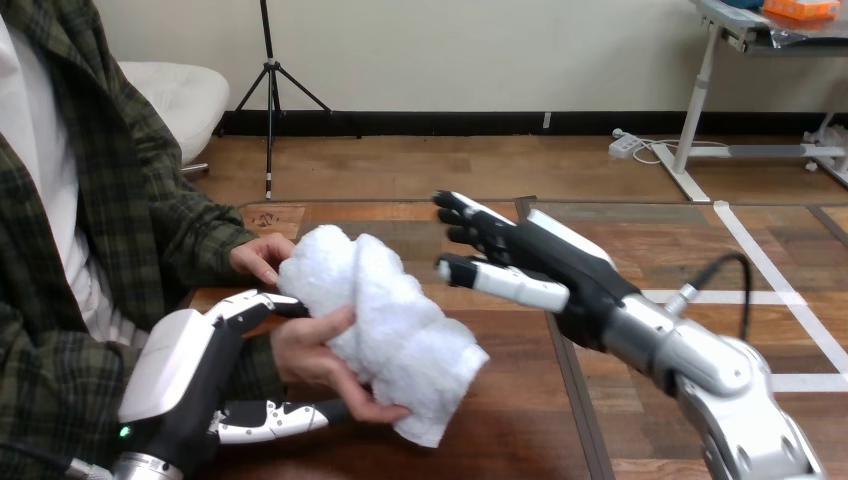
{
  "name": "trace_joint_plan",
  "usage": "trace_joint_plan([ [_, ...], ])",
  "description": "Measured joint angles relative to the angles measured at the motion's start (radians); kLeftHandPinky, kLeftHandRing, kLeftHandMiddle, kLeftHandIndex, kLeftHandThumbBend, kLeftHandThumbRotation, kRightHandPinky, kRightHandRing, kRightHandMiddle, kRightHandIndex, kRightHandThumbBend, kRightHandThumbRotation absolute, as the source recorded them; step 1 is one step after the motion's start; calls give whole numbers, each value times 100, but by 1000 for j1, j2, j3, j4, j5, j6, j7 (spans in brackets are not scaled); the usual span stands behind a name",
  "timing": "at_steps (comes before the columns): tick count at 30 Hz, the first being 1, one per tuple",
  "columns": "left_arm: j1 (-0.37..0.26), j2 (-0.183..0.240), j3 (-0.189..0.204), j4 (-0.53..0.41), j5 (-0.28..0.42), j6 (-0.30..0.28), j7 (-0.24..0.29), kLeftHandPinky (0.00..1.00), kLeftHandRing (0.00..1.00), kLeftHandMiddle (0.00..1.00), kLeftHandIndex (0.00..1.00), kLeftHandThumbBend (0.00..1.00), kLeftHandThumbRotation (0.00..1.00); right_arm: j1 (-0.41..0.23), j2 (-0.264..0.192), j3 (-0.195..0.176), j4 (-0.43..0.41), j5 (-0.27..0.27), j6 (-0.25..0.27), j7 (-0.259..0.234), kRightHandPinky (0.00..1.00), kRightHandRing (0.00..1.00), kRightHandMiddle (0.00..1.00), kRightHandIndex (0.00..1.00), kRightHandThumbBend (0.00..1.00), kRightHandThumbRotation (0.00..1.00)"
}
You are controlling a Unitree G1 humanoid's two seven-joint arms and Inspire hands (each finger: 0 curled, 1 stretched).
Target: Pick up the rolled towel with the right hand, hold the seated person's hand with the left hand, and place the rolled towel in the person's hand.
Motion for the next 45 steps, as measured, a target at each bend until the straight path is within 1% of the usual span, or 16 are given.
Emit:
trace_joint_plan([
  [4,0,0,-10,0,2,-3,0,96,99,99,100,100,60,30,-7,-15,0,12,-27,-5,91,100,99,100,100,69],
  [8,-2,-2,-19,0,2,-5,-3,99,100,100,100,100,65,59,-12,-30,0,28,-41,-5,89,99,98,100,100,68],
  [13,-7,-8,-27,0,9,-11,-3,100,100,100,100,100,68,93,-16,-49,0,50,-56,-8,89,99,97,100,100,68],
  [17,-18,-10,-37,0,20,-19,0,100,100,100,100,100,73,120,-18,-59,0,54,-76,-12,87,98,96,100,100,69],
  [24,-44,-13,-54,-1,25,-32,1,100,100,100,100,100,79,155,-19,-71,0,59,-111,-14,85,96,95,99,100,68],
  [33,-73,-29,-62,-6,25,-46,1,100,100,100,100,100,83,182,-20,-84,0,91,-134,-14,86,95,94,97,100,64],
  [40,-79,-48,-65,-20,25,-49,0,100,100,100,100,100,87,206,-20,-88,0,99,-149,-17,83,92,92,97,100,64],
  [45,-79,-54,-73,-23,28,-47,-4,100,100,100,100,100,90,229,-20,-88,1,111,-159,-17,80,92,91,96,100,65],
])
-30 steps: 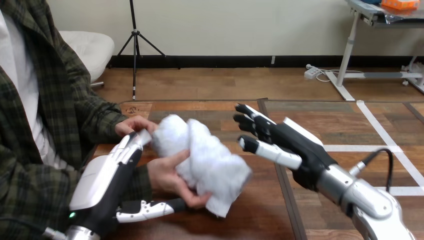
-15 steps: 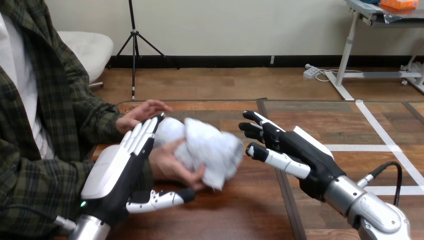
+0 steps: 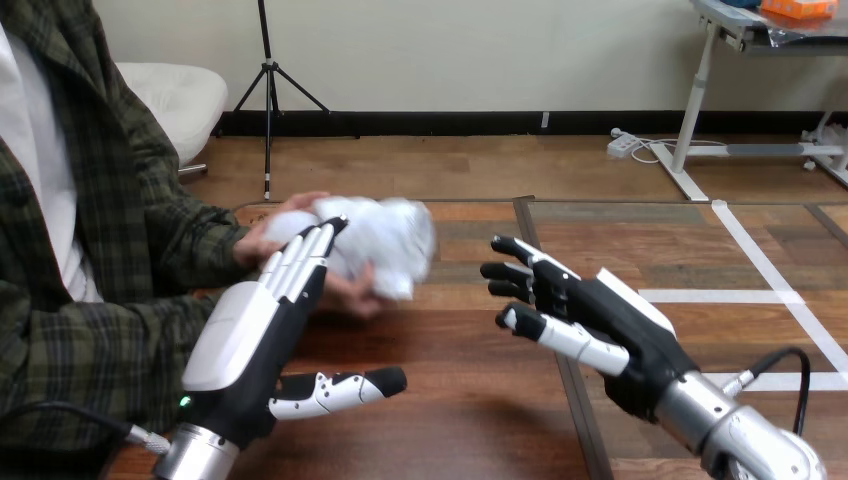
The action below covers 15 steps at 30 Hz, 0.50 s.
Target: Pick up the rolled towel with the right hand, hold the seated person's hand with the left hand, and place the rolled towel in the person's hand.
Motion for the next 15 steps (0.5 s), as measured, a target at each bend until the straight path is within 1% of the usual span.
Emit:
trace_joint_plan([
  [7,0,0,-18,2,6,1,-4,100,100,100,100,100,92,28,0,0,13,2,-29,-1,82,92,90,96,100,65],
  [15,-3,-8,-27,23,-15,-27,-20,100,100,100,100,100,92,46,2,-1,46,4,-84,-10,83,91,90,95,100,65],
])
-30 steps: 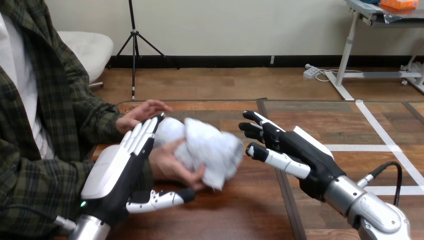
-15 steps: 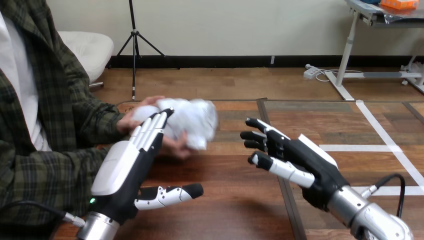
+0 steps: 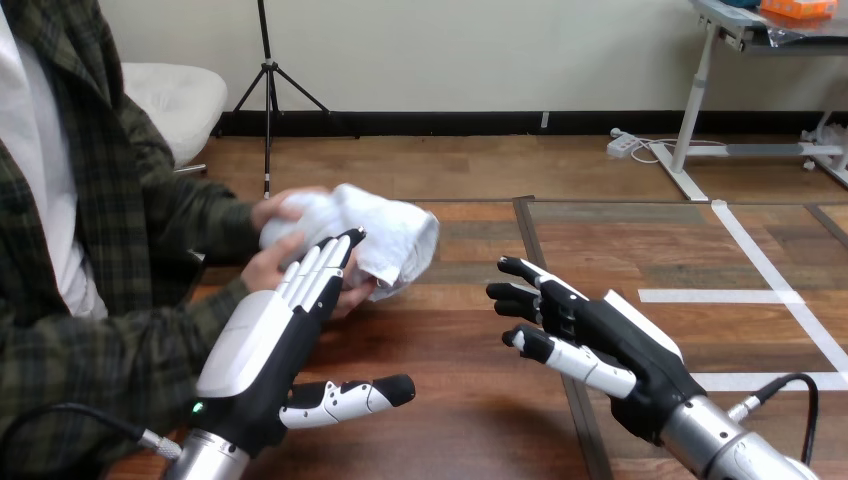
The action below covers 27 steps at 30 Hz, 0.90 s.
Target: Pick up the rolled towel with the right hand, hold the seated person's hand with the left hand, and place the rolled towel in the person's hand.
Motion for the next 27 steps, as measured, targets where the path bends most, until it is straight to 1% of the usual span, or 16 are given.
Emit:
trace_joint_plan([
  [1,-2,-3,0,7,-5,-6,-2,100,100,100,100,100,92,2,0,-1,4,1,-5,-2,83,91,90,95,100,65],
  [4,-7,-16,-2,31,-50,-30,-31,100,100,100,100,100,91,6,3,-4,14,7,-21,-8,84,90,89,95,100,66],
  [8,-16,-39,-4,68,-133,-64,-94,100,100,100,100,100,90,13,11,-11,19,14,-39,-20,83,90,88,94,100,67],
  [12,-28,-63,-7,111,-195,-101,-149,100,100,100,100,100,91,16,23,-21,23,14,-59,-32,83,89,88,94,100,68],
  [21,-64,-116,-22,212,-317,-205,-277,100,100,100,100,100,94,17,31,-30,46,14,-151,-37,82,89,88,93,100,68],
  [27,-77,-154,-25,255,-396,-248,-357,100,100,100,100,100,96,17,35,-34,46,17,-191,-38,82,89,88,93,100,68],
])
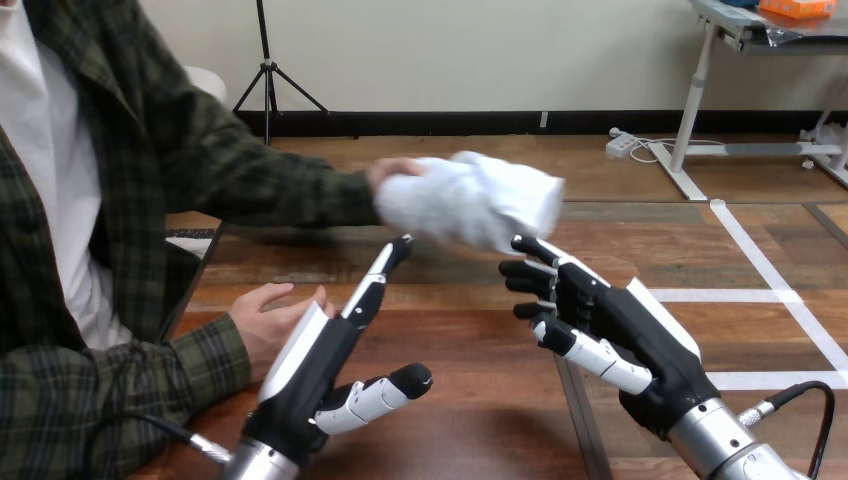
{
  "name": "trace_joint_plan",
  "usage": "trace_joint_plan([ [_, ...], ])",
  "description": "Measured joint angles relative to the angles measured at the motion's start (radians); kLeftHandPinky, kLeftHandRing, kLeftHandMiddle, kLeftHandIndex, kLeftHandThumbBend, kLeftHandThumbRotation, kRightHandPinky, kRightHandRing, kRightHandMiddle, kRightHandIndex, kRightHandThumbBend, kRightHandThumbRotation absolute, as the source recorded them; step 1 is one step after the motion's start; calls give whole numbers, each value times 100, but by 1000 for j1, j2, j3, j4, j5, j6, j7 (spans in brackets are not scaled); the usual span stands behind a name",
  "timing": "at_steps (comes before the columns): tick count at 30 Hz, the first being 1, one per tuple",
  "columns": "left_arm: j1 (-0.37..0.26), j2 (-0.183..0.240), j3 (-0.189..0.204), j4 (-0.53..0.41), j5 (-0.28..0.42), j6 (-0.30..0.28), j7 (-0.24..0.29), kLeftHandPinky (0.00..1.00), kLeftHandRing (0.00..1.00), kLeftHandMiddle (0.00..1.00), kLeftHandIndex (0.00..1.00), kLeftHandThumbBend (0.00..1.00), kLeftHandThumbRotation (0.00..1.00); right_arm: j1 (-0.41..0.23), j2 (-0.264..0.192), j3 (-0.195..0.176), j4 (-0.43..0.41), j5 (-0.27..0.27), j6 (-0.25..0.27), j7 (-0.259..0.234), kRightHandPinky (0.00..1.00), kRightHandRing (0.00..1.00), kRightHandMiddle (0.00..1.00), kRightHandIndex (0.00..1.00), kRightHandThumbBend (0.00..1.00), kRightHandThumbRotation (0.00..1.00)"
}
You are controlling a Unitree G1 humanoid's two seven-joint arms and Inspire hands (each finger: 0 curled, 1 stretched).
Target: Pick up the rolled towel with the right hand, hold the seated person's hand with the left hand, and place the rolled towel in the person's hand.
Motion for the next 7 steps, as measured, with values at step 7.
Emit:
trace_joint_plan([
  [7,-1,-33,1,20,-28,-20,-30,100,100,100,100,100,99,4,5,-5,0,1,-43,-10,80,89,88,93,100,70],
])
